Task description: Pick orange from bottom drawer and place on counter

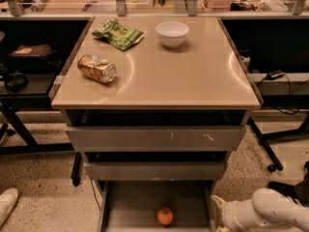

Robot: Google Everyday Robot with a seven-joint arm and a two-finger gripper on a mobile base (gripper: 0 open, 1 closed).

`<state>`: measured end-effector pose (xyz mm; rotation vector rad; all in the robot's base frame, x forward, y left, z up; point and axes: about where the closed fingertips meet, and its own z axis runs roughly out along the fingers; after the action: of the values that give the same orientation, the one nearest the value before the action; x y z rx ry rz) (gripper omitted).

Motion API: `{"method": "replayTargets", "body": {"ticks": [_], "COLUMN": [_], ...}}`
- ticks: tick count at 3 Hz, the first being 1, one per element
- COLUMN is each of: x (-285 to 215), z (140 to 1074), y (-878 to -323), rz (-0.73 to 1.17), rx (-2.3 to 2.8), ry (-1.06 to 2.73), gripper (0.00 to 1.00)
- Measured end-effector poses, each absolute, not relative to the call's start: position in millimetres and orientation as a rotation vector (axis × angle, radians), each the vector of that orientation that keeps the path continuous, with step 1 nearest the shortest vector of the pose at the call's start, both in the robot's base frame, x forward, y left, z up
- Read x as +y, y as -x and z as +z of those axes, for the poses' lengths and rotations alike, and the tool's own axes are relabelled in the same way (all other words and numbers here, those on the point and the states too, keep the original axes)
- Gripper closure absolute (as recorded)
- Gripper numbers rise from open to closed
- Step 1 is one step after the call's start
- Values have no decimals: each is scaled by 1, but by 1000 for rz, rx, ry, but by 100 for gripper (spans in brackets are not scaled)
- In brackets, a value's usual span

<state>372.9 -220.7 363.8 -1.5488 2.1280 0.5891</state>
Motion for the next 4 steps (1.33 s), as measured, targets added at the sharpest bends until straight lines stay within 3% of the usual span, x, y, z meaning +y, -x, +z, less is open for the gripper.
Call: {"method": "replayTargets", "body": {"ticks": [2, 4], "x": [-220, -215], "z": [244, 236], "y": [-395, -397], "rz": [529, 553], "rx": [1961, 1953], "ry": [1564, 1550], "gripper": [0, 0]}}
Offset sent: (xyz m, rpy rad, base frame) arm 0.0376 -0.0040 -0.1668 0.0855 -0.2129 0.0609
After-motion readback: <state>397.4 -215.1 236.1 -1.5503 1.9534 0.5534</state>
